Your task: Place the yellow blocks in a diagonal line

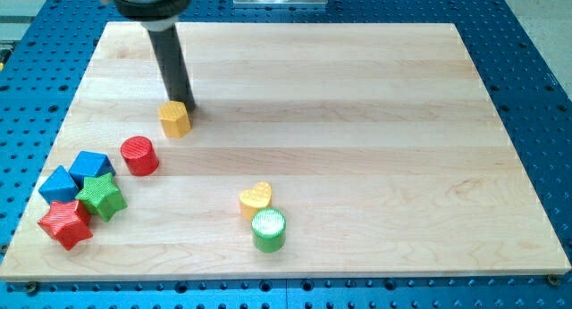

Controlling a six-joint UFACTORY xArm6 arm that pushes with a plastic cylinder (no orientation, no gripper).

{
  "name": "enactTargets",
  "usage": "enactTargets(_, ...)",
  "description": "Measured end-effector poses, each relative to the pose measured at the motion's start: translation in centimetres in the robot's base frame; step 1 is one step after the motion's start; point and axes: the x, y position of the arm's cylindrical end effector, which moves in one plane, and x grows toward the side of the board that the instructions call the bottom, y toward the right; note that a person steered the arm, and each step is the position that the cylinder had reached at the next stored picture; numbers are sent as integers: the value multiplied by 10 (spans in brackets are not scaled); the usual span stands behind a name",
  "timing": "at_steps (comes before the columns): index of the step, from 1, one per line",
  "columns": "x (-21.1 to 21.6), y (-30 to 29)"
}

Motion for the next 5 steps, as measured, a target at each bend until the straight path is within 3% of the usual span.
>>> enactTargets(1, 17, 41)
enactTargets(2, -23, 4)
enactTargets(3, 6, -20)
enactTargets(5, 30, 19)
